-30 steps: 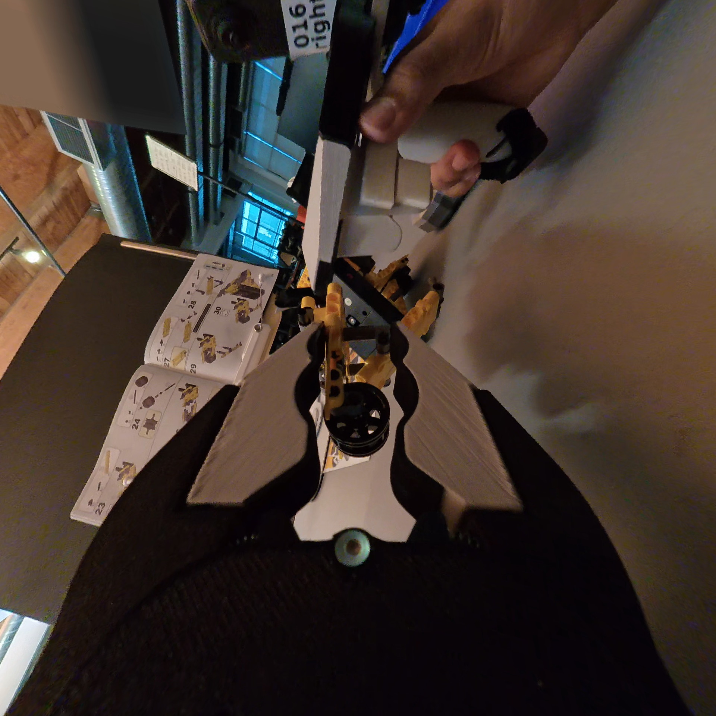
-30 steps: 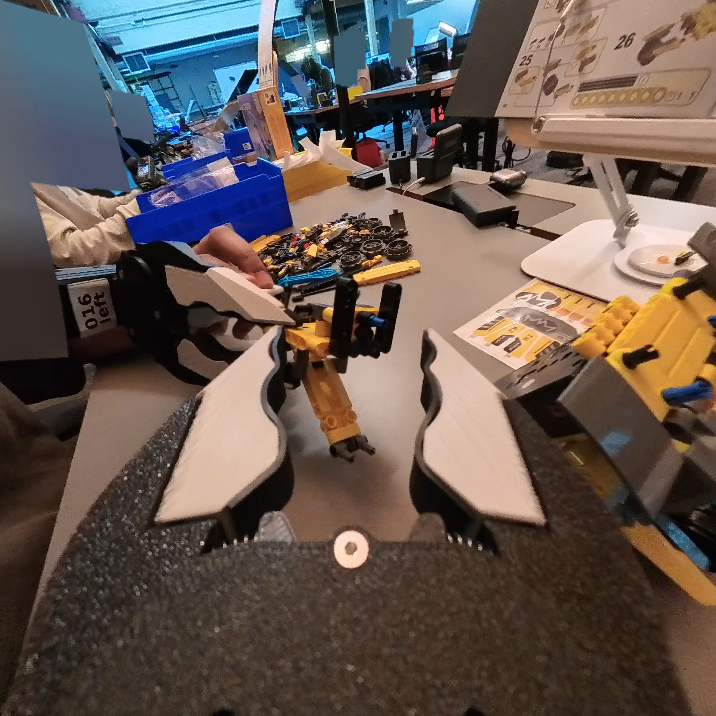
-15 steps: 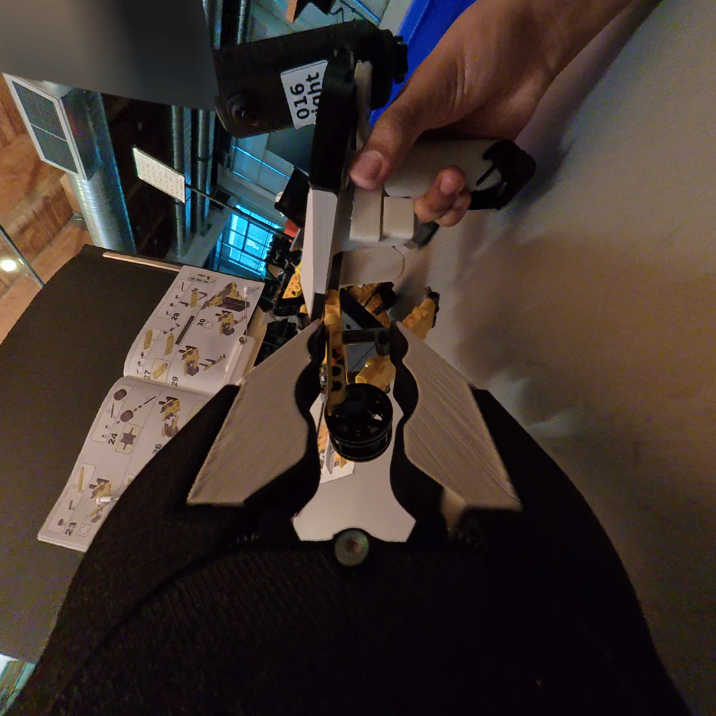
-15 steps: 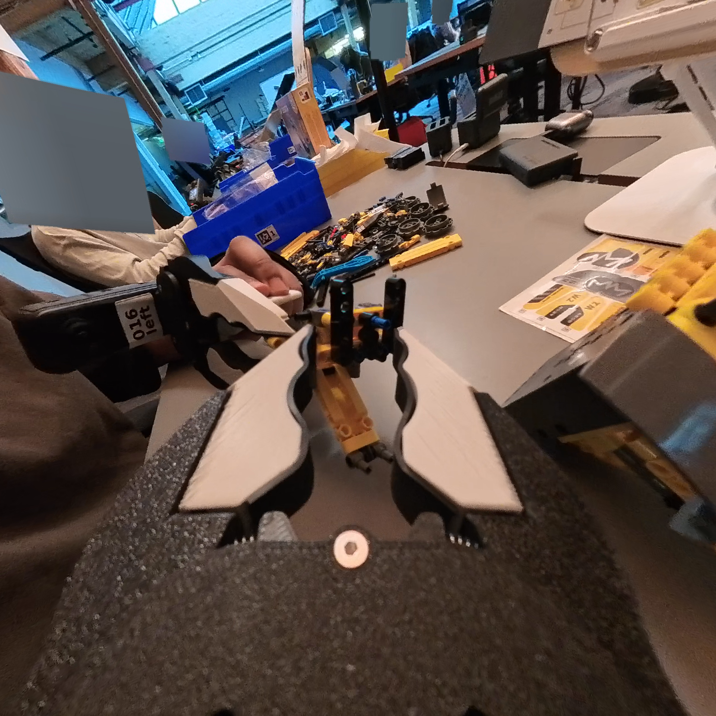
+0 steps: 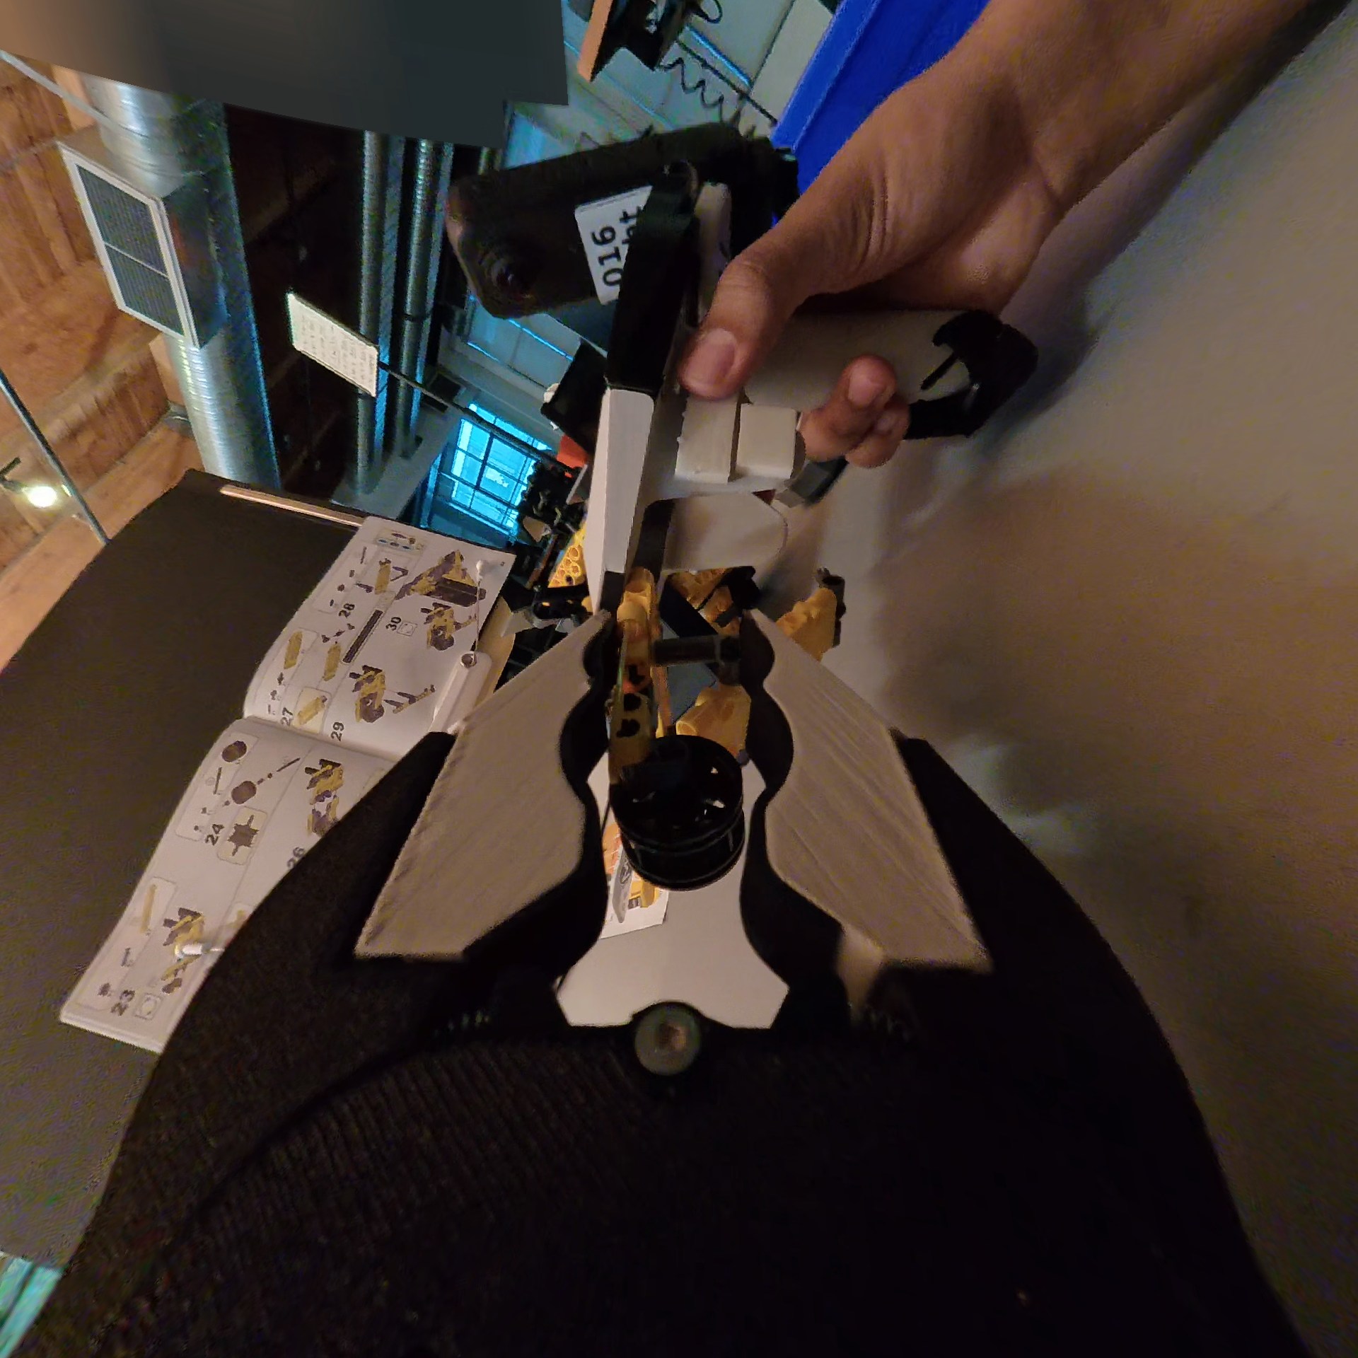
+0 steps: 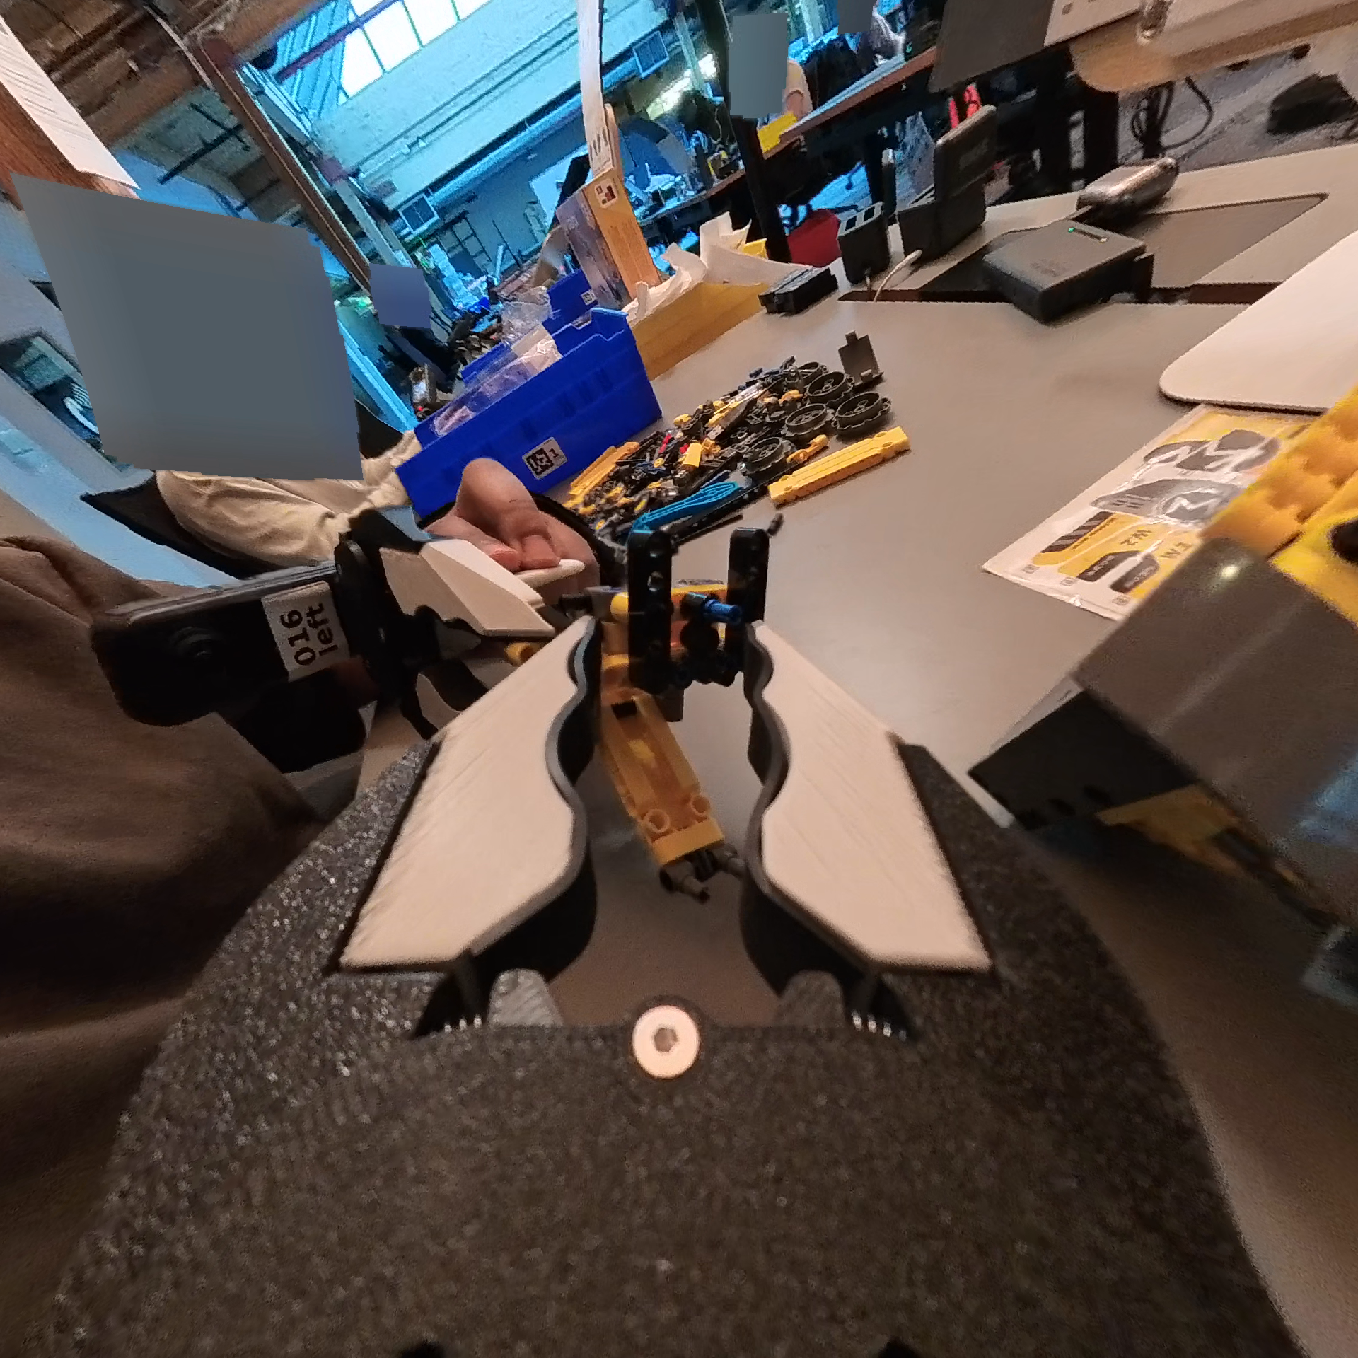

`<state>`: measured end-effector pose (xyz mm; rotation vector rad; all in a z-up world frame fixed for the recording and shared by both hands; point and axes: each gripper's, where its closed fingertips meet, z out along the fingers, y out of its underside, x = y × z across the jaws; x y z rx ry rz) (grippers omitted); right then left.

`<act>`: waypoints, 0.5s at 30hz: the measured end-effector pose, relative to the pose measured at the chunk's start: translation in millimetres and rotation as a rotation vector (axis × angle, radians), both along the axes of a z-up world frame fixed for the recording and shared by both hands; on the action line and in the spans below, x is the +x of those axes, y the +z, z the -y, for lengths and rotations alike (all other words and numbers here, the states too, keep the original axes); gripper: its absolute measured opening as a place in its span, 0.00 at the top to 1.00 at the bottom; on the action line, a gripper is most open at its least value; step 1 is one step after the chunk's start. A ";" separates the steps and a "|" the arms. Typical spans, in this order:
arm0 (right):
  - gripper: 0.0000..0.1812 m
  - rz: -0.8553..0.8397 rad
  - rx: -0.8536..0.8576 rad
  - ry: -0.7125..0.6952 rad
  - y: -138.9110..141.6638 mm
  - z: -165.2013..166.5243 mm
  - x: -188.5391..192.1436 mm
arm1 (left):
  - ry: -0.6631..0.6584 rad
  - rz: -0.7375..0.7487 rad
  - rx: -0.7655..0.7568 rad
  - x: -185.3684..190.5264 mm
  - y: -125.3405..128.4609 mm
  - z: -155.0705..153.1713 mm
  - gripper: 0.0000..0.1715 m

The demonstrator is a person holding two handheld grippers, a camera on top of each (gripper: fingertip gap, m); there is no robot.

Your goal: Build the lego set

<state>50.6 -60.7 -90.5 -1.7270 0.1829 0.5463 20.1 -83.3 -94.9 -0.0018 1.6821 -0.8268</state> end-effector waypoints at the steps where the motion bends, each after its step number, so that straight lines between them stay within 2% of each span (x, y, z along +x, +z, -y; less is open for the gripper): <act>1: 0.79 -0.017 0.003 0.004 -0.2 -0.2 -0.3 | -0.006 -0.006 -0.015 -0.5 1.2 0.0 0.84; 5: 0.80 -0.045 0.001 0.000 -2.5 -0.5 1.7 | -0.025 -0.056 -0.090 -1.0 5.8 -3.2 0.76; 8: 0.80 -0.036 0.015 -0.023 0.5 1.0 6.5 | -0.065 -0.127 -0.204 -2.9 12.4 -5.3 0.70; 12: 0.80 -0.016 0.059 -0.056 11.5 5.3 13.2 | -0.113 -0.245 -0.464 -0.2 29.7 -15.8 0.63; 15: 0.80 0.004 0.085 -0.062 18.2 7.9 14.0 | -0.144 -0.405 -0.728 8.9 36.7 -28.8 0.58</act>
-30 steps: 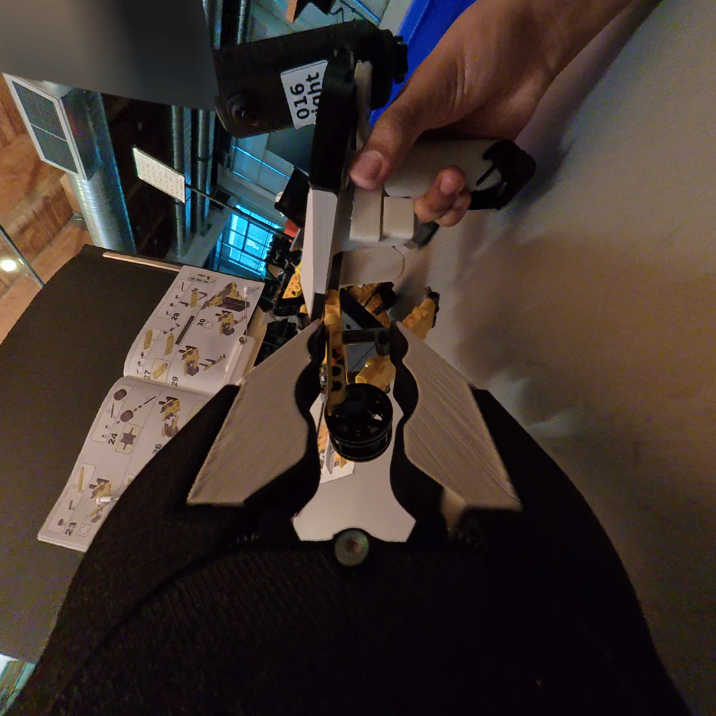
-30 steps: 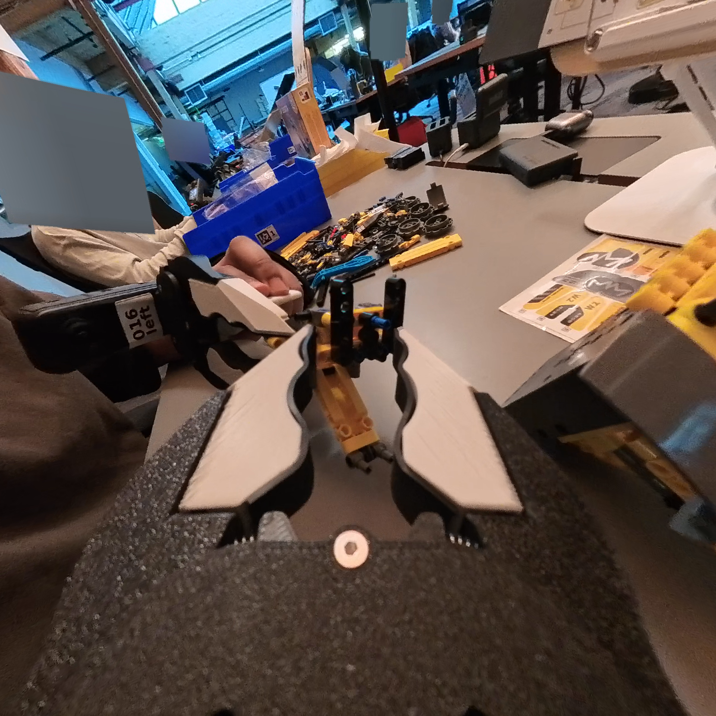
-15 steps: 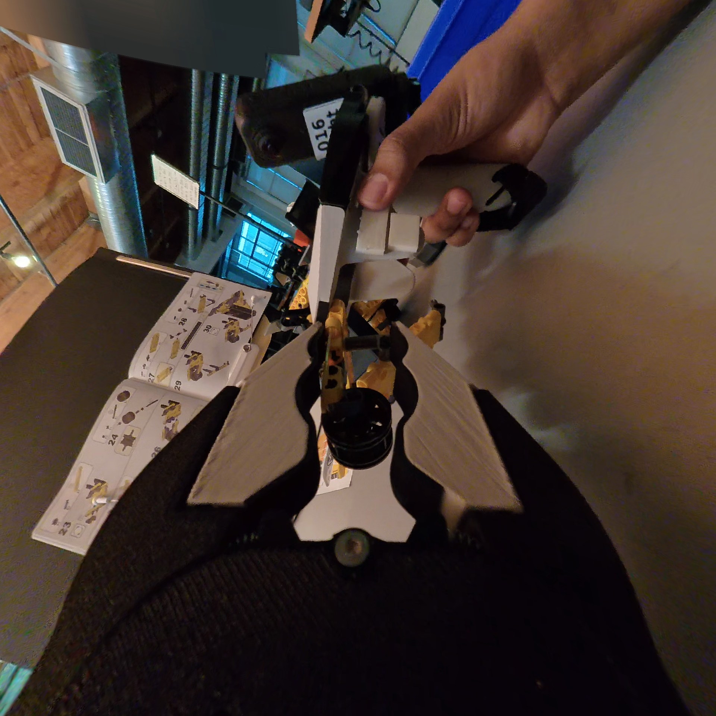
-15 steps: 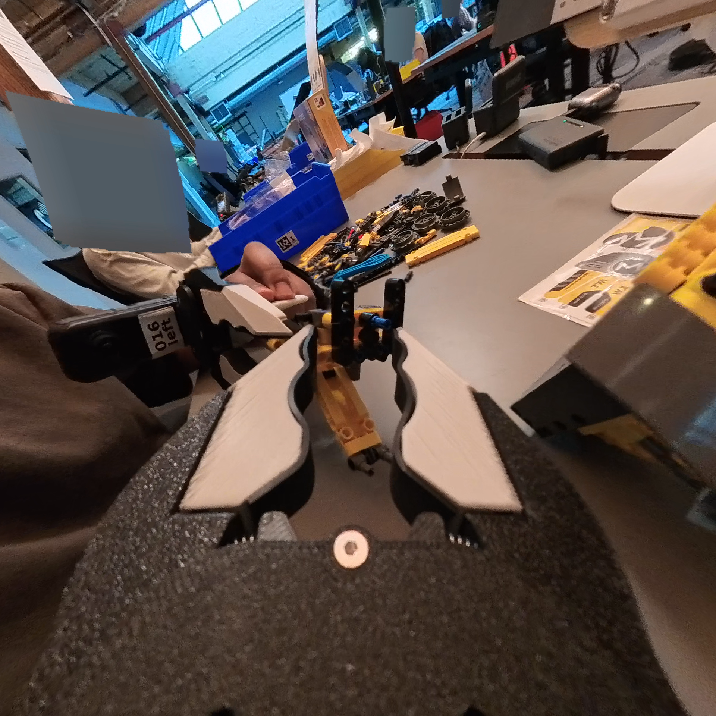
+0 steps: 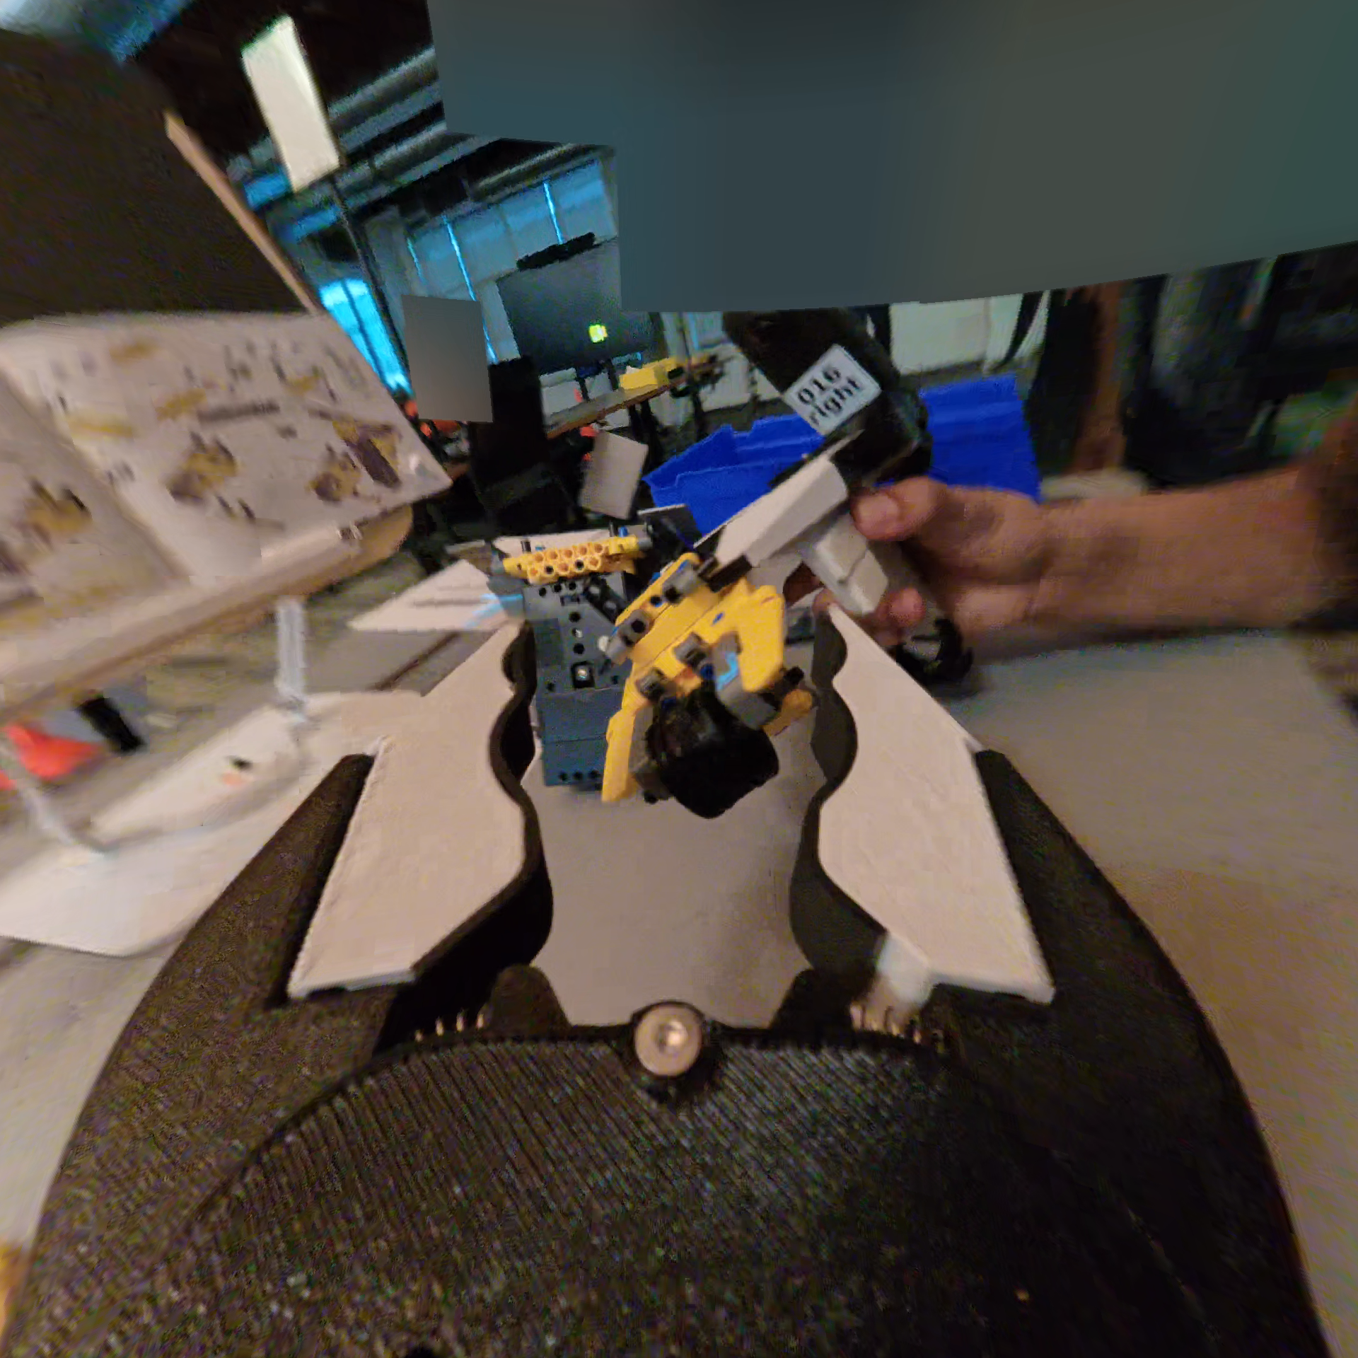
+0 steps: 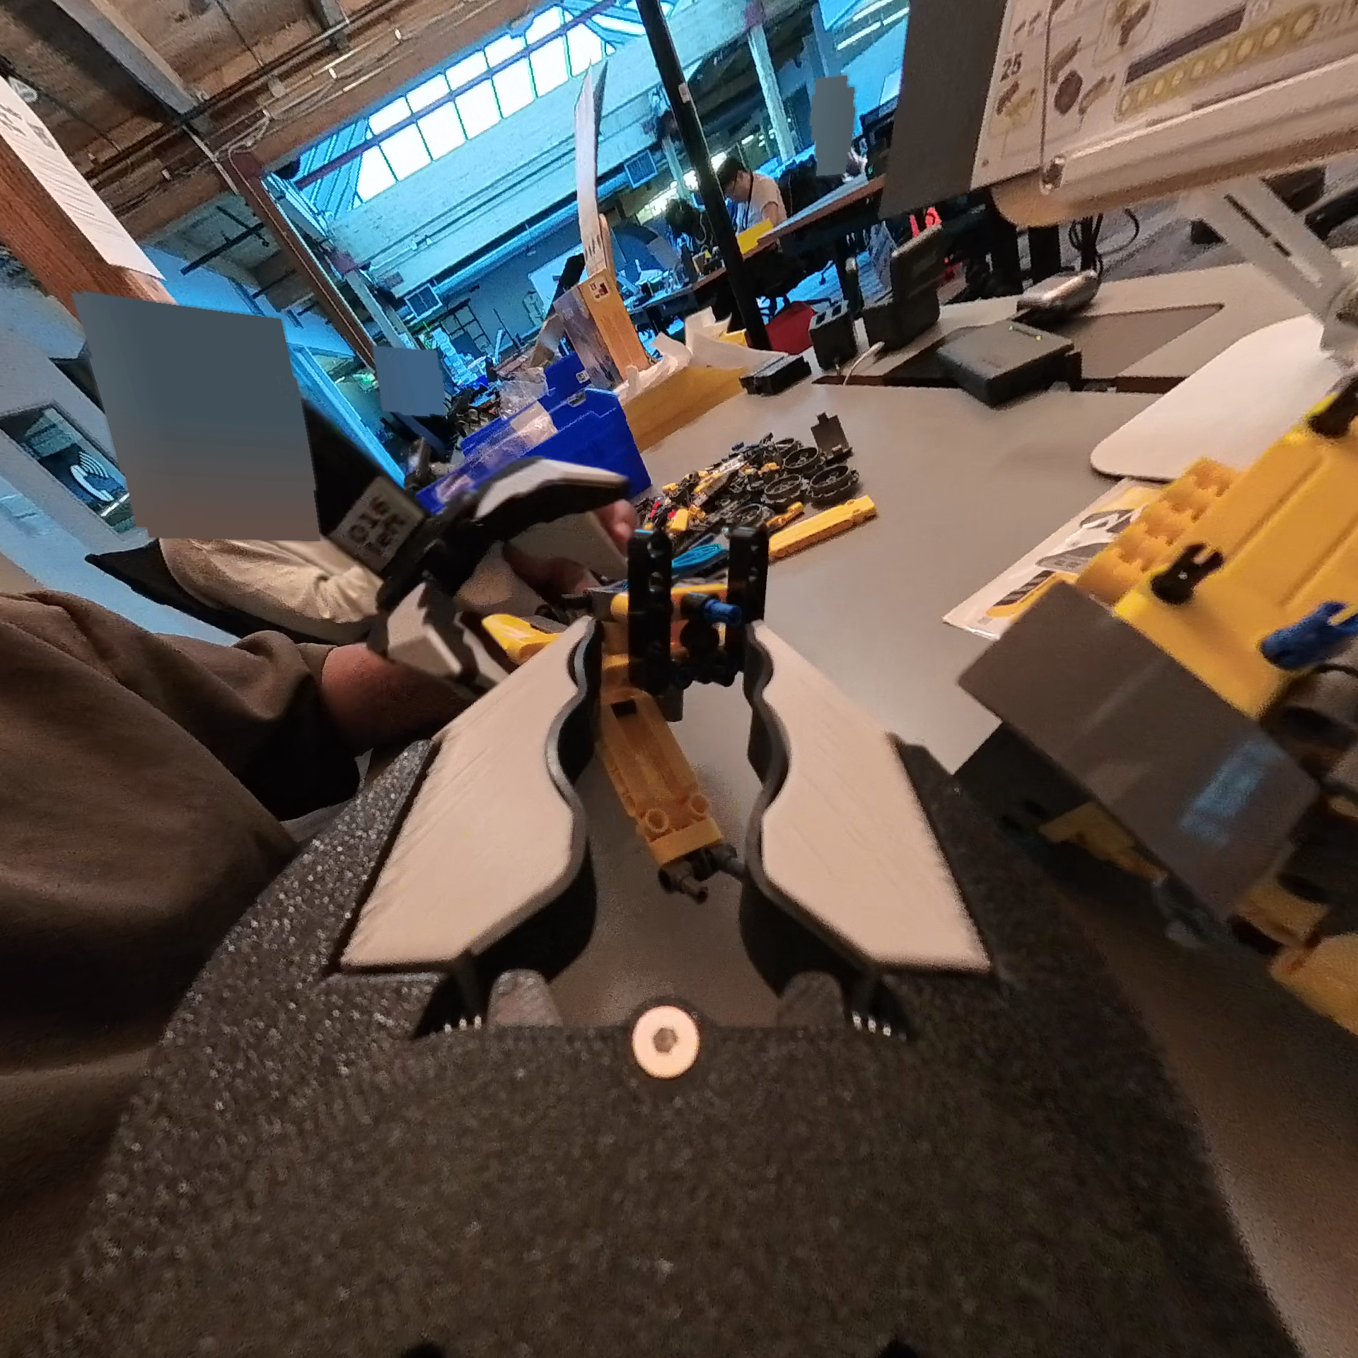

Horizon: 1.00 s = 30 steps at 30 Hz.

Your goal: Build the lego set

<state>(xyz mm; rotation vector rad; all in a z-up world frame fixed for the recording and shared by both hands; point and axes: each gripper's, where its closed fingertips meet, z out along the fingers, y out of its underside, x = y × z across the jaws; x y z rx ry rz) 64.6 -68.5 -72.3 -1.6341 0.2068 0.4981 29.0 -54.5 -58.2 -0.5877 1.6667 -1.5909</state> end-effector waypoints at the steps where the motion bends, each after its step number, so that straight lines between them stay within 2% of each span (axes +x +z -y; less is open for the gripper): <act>1: 0.80 0.012 0.010 -0.001 2.3 0.4 -0.6 | -0.020 -0.068 -0.084 3.5 -0.4 -3.5 0.56; 4: 0.80 0.041 0.030 -0.008 6.9 1.0 -2.4 | -0.106 -0.248 -0.251 8.1 -5.5 -4.2 0.47; 8: 0.80 0.078 0.027 -0.023 7.2 1.4 -1.8 | -0.225 -0.360 -0.400 2.9 -1.3 2.6 0.46; 11: 0.79 0.200 -0.026 -0.060 1.1 -0.3 -1.1 | -0.233 -0.404 -0.436 5.4 -2.7 -1.8 0.46; 14: 0.79 0.380 -0.095 -0.094 -5.9 -3.1 -4.8 | -0.183 -0.448 -0.382 11.4 -13.0 -6.6 0.50; 19: 0.79 0.631 -0.170 -0.122 -13.6 -7.7 -16.2 | -0.174 -0.511 -0.212 8.6 -36.7 5.3 0.51; 24: 0.79 0.627 -0.167 -0.074 -15.0 -10.0 -29.2 | -0.159 -0.477 -0.053 4.2 -51.9 16.4 0.53; 27: 0.79 0.595 -0.164 -0.059 -15.8 -10.2 -30.5 | -0.143 -0.447 -0.023 4.6 -52.6 16.1 0.64; 30: 0.79 0.594 -0.162 -0.064 -15.5 -10.4 -29.5 | -0.144 -0.450 -0.028 5.3 -51.0 13.4 0.66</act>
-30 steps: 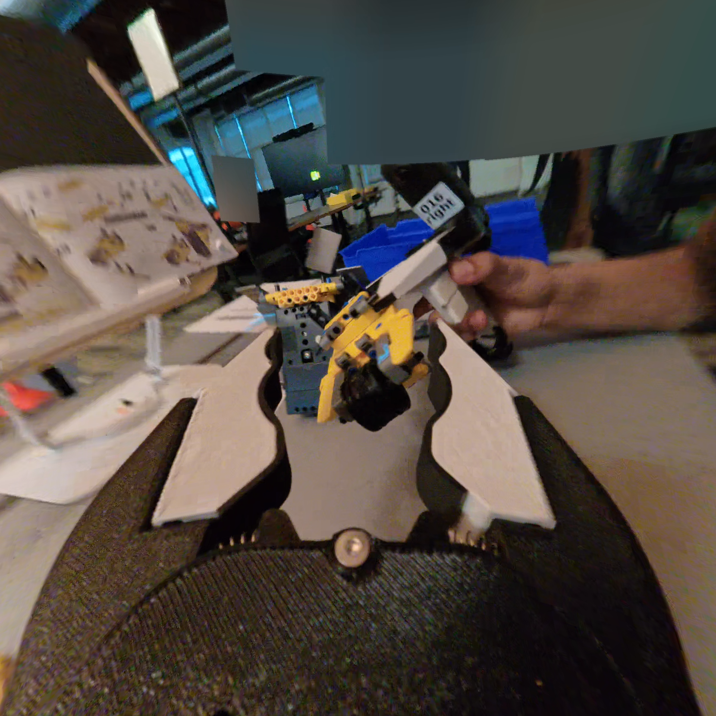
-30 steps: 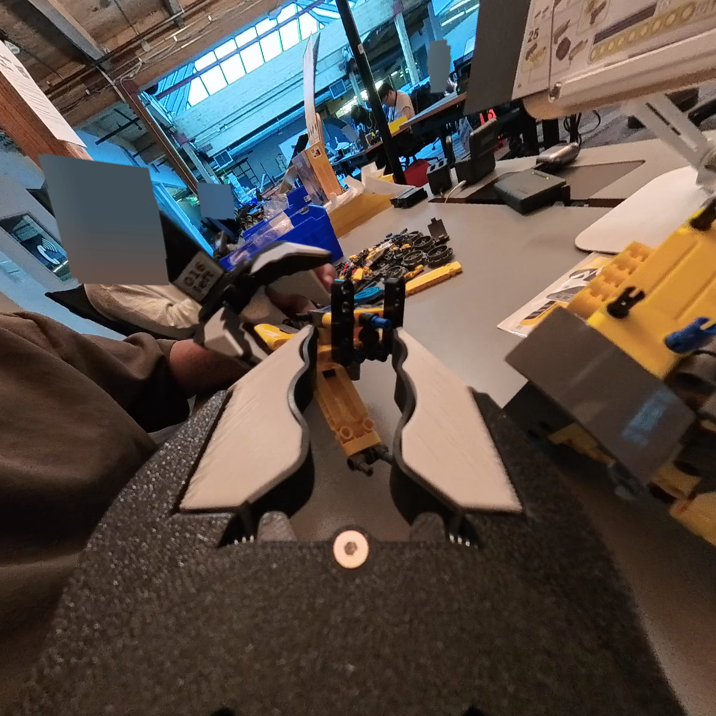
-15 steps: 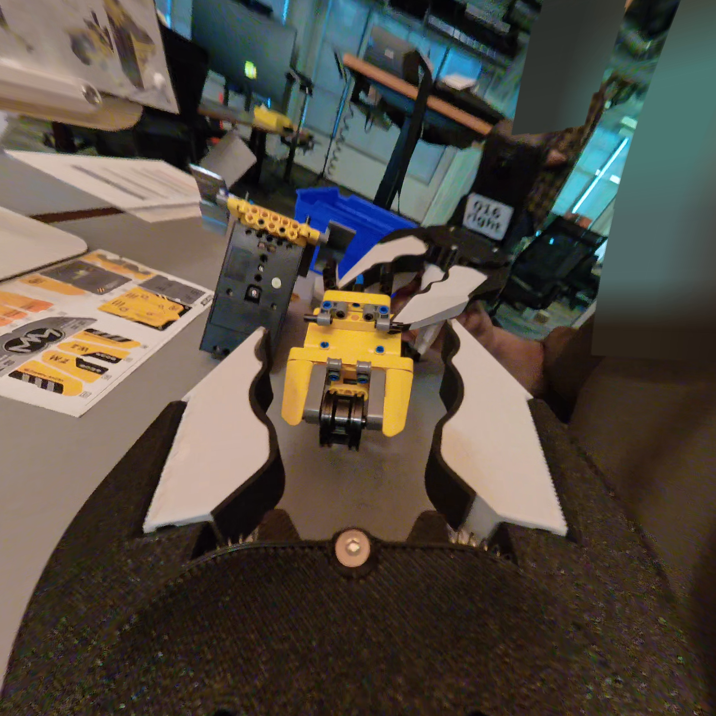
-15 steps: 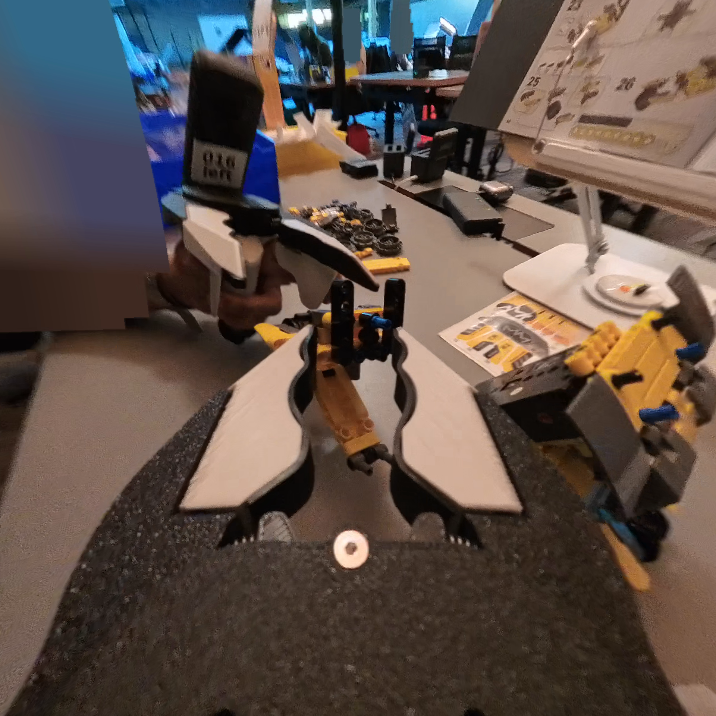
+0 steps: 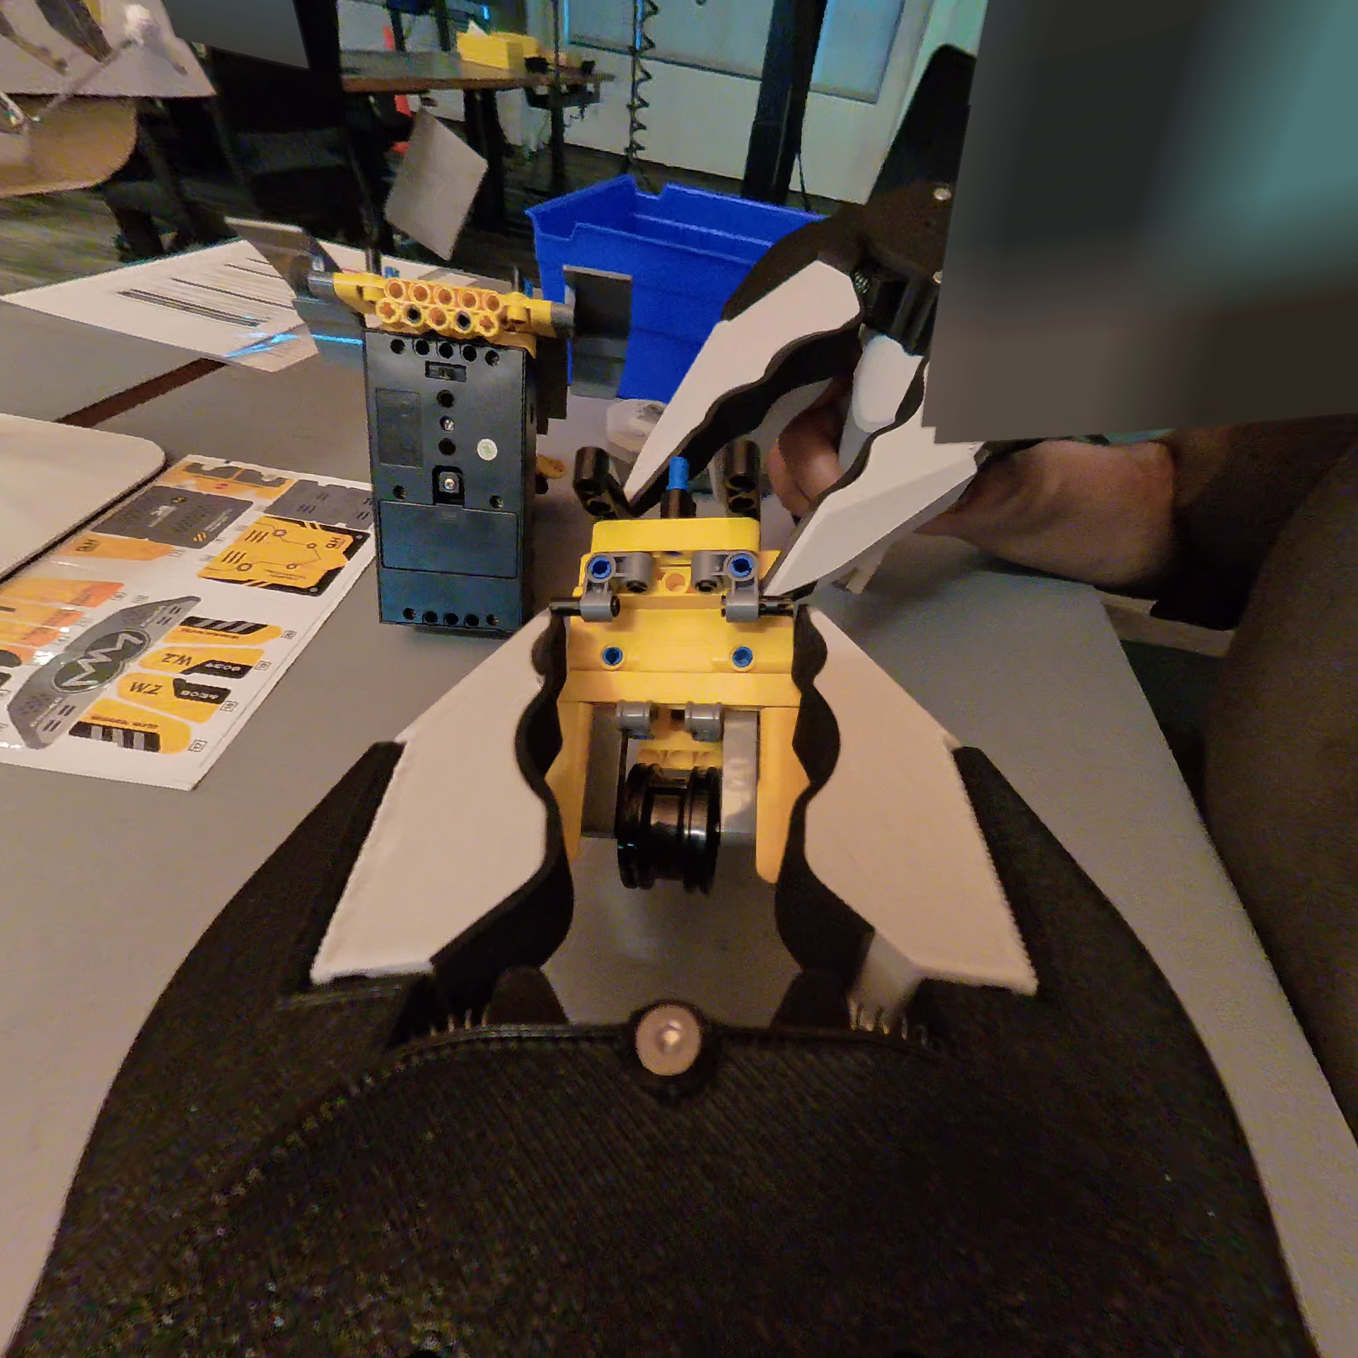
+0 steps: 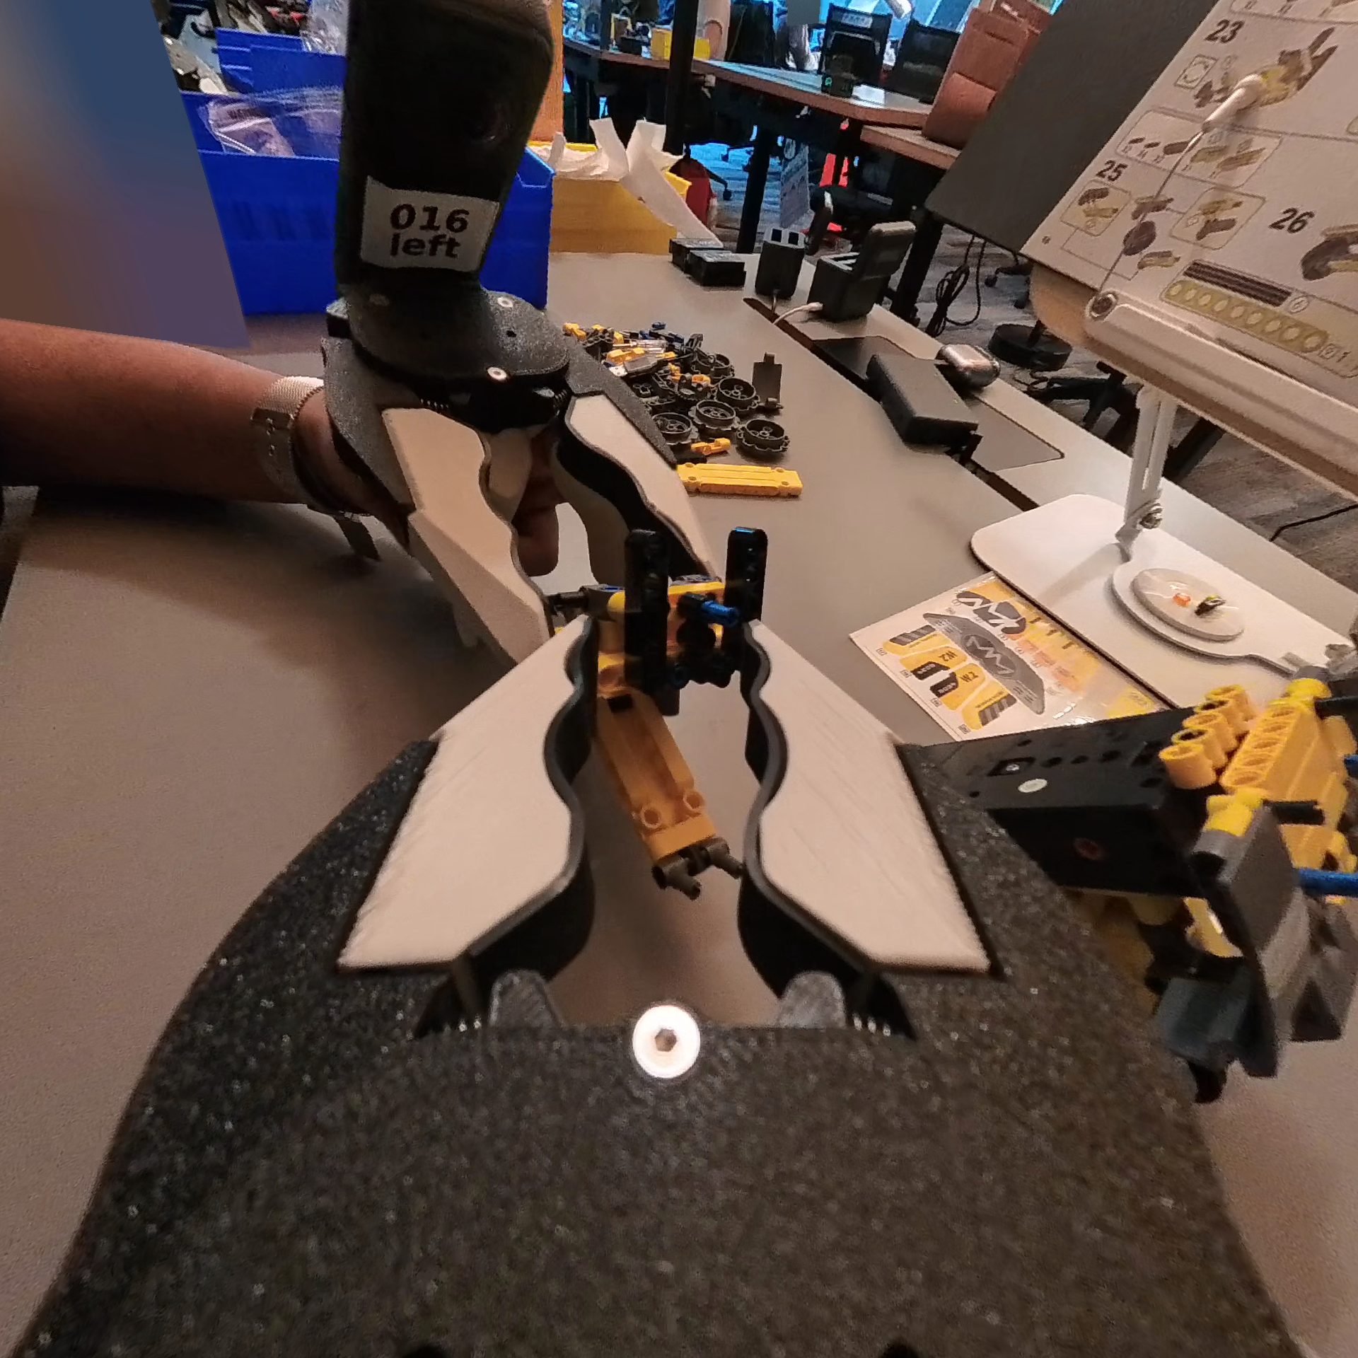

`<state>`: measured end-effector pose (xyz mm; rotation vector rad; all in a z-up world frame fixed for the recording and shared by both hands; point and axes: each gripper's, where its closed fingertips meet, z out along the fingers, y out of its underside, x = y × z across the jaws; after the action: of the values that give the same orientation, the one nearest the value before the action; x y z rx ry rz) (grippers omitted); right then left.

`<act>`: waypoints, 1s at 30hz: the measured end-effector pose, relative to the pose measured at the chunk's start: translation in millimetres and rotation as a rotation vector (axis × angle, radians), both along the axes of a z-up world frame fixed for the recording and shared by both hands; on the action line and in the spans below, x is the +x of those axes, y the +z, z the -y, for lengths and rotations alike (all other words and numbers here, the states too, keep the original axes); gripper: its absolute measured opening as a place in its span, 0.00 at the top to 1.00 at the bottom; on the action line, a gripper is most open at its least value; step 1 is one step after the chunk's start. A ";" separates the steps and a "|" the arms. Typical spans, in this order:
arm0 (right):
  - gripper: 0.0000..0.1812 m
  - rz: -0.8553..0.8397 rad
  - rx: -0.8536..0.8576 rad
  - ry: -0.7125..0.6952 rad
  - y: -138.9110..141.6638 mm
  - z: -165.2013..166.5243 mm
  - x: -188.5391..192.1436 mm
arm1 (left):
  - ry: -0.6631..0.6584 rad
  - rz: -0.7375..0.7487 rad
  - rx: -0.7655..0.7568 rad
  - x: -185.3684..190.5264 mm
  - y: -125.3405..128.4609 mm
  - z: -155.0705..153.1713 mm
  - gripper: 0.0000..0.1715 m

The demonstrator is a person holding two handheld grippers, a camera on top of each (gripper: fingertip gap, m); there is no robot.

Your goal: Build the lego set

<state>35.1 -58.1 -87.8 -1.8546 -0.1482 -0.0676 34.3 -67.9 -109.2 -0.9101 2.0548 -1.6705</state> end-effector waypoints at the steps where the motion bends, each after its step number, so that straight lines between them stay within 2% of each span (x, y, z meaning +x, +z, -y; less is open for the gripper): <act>1: 0.79 0.006 -0.001 -0.001 -0.2 -0.1 0.0 | -0.001 -0.006 0.003 0.0 -0.7 -0.1 0.66; 7: 0.79 0.076 -0.006 -0.025 -3.4 -2.4 2.4 | 0.029 0.008 0.036 4.2 -3.1 -4.4 0.67; 11: 0.69 0.038 -0.025 -0.057 -5.5 -1.4 12.5 | 0.046 0.010 0.053 6.9 -6.0 -7.3 0.67; 14: 0.65 -0.036 -0.011 -0.068 -1.4 1.6 19.8 | 0.079 0.017 0.069 11.1 -6.8 -13.4 0.67; 18: 0.65 -0.099 0.029 -0.100 8.5 8.3 33.4 | 0.125 0.009 0.076 17.3 -6.1 -26.3 0.67; 22: 0.67 -0.060 0.052 -0.182 15.4 22.4 56.0 | 0.187 0.006 0.121 27.2 -5.0 -44.0 0.67; 25: 0.68 -0.014 0.206 -0.169 45.6 38.8 56.8 | 0.208 -0.020 0.208 36.2 -7.9 -53.7 0.67; 28: 0.68 -0.030 0.372 -0.117 79.7 56.6 51.0 | 0.173 -0.042 0.282 44.0 -5.5 -51.7 0.68; 29: 0.68 -0.042 0.398 -0.115 85.3 60.7 52.3 | 0.150 -0.027 0.296 46.6 -0.6 -49.1 0.91; 30: 0.68 -0.054 0.409 -0.124 87.5 63.9 55.9 | 0.202 0.011 0.310 57.1 6.7 -54.5 0.97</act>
<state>91.1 -122.0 -0.3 -1.4535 0.0190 -0.1240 91.5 -13.4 -102.5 -0.9598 2.0609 -1.2105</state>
